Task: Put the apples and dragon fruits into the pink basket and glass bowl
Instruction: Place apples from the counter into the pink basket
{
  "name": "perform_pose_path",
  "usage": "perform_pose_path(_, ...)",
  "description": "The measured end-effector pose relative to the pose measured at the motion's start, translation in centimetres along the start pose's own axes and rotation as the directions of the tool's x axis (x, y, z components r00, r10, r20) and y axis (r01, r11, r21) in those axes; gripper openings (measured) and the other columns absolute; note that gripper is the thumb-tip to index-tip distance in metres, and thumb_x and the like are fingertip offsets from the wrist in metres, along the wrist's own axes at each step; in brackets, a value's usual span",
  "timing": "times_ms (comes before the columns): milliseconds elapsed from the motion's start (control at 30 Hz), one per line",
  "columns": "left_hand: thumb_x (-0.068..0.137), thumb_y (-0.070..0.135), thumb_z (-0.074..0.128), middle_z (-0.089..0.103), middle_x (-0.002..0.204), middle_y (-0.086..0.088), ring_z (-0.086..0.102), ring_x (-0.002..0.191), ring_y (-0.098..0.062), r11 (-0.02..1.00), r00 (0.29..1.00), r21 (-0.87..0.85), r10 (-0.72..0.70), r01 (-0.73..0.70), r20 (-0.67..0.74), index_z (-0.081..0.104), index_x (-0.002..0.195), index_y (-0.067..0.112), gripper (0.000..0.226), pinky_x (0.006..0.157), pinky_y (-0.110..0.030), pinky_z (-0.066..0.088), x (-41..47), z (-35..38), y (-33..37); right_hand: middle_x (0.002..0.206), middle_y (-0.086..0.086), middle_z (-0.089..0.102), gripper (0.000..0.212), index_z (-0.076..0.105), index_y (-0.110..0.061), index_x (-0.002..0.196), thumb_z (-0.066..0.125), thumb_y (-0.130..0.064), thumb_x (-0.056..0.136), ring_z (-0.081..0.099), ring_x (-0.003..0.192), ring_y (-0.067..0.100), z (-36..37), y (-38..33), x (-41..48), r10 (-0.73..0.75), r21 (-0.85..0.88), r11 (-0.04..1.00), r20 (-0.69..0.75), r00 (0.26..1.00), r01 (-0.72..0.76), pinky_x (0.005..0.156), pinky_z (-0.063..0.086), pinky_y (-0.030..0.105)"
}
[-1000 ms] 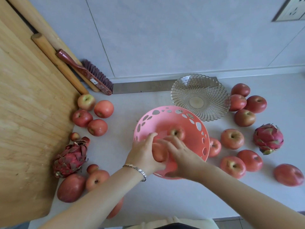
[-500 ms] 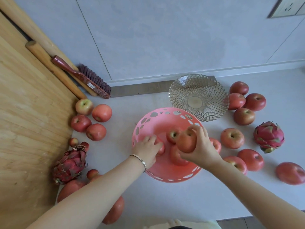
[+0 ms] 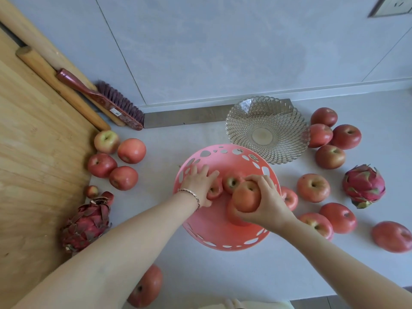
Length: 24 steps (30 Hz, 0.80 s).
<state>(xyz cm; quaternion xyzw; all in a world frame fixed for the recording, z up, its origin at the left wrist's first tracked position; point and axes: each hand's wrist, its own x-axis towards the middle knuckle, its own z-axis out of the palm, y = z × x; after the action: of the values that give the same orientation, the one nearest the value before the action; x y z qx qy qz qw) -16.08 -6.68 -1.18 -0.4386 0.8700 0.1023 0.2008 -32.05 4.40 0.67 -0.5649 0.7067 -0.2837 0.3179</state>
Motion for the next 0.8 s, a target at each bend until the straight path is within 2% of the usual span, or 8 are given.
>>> perform_pose_path(133, 0.070, 0.038, 0.072, 0.031, 0.143, 0.002, 0.026, 0.133, -0.033, 0.992, 1.000, -0.123, 0.008, -0.009, -0.009, 0.031, 0.139, 0.029, 0.081, 0.100, -0.042, 0.031, 0.2, 0.4, -0.9, 0.111, -0.004, 0.046, 0.078, 0.051, -0.015, 0.119, 0.086, -0.017, 0.048, 0.044, 0.109, 0.012, 1.9, -0.9, 0.5, -0.105, -0.010, 0.994, 0.121, 0.987, 0.107, 0.089, 0.021, -0.004)
perform_pose_path(333, 0.078, 0.037, 0.064, 0.036, 0.146, 0.003, 0.012, 0.144, -0.026, 0.986, 0.997, -0.148, 0.072, -0.077, -0.041, 0.033, 0.139, 0.026, 0.069, 0.117, -0.042, 0.017, 0.7, -0.1, -1.7, 0.132, 0.000, 0.044, 0.078, 0.042, -0.022, 0.133, 0.075, -0.026, 0.062, 0.039, 0.122, 0.022, 6.3, -1.2, 0.8, -0.217, -0.239, 0.922, 0.334, 0.917, 0.305, 0.103, 0.036, 0.031)
perform_pose_path(433, 0.080, 0.029, 0.062, 0.037, 0.147, 0.004, 0.026, 0.138, -0.025, 0.987, 0.989, -0.074, 0.143, -0.145, -0.023, 0.033, 0.140, 0.025, 0.067, 0.114, -0.037, 0.020, 0.6, -0.7, -1.7, 0.134, 0.010, 0.041, 0.074, 0.043, -0.023, 0.131, 0.074, -0.026, 0.065, 0.044, 0.119, 0.027, 7.2, -1.3, 0.7, -0.208, -0.370, 0.863, 0.362, 0.909, 0.345, 0.093, 0.044, 0.036)
perform_pose_path(500, 0.081, 0.018, 0.062, 0.030, 0.150, 0.008, 0.027, 0.135, -0.024, 0.984, 0.986, -0.078, 0.164, -0.163, 0.008, 0.029, 0.142, 0.025, 0.070, 0.108, -0.036, 0.024, 0.4, -1.0, -1.5, 0.114, 0.013, 0.056, 0.073, 0.056, -0.022, 0.116, 0.082, -0.022, 0.048, 0.061, 0.097, 0.028, 7.7, -1.6, 0.6, -0.220, -0.412, 0.829, 0.381, 0.898, 0.378, 0.074, 0.055, 0.035)
perform_pose_path(567, 0.081, 0.013, 0.061, 0.025, 0.152, 0.009, 0.023, 0.137, -0.022, 0.979, 0.985, -0.123, 0.169, -0.165, 0.023, 0.027, 0.144, 0.026, 0.073, 0.108, -0.036, 0.025, 0.4, -1.1, -1.6, 0.099, 0.009, 0.061, 0.073, 0.062, -0.024, 0.105, 0.085, -0.022, 0.035, 0.067, 0.081, 0.023, 7.9, -1.5, 0.7, -0.207, -0.462, 0.813, 0.342, 0.917, 0.356, 0.060, 0.058, 0.030)
perform_pose_path(633, 0.082, 0.012, 0.062, 0.022, 0.154, 0.009, 0.020, 0.139, -0.020, 0.972, 0.985, -0.165, 0.172, -0.166, 0.027, 0.025, 0.145, 0.026, 0.074, 0.108, -0.036, 0.025, 0.4, -1.1, -1.8, 0.109, 0.010, 0.058, 0.071, 0.059, -0.023, 0.112, 0.082, -0.024, 0.045, 0.064, 0.093, 0.025, 7.7, -1.6, 0.6, -0.204, -0.466, 0.806, 0.361, 0.910, 0.366, 0.070, 0.057, 0.032)
perform_pose_path(733, 0.083, 0.013, 0.062, 0.019, 0.155, 0.007, 0.017, 0.142, -0.019, 0.962, 0.988, -0.232, 0.155, -0.146, 0.020, 0.025, 0.145, 0.026, 0.073, 0.110, -0.034, 0.022, 0.1, -1.0, -1.8, 0.138, 0.010, 0.032, 0.063, 0.038, -0.027, 0.134, 0.061, -0.041, 0.077, 0.036, 0.126, 0.028, 7.0, -1.8, 0.6, -0.181, -0.418, 0.822, 0.450, 0.875, 0.386, 0.101, 0.037, 0.036)
perform_pose_path(800, 0.083, 0.014, 0.062, 0.019, 0.155, 0.005, 0.017, 0.142, -0.018, 0.955, 0.989, -0.261, 0.150, -0.140, 0.017, 0.026, 0.145, 0.026, 0.072, 0.111, -0.031, 0.019, -0.1, -1.0, -1.9, 0.137, 0.009, 0.031, 0.053, 0.041, -0.031, 0.131, 0.057, -0.034, 0.080, 0.034, 0.125, 0.028, 6.8, -1.6, 0.8, -0.183, -0.413, 0.822, 0.461, 0.869, 0.392, 0.099, 0.037, 0.036)
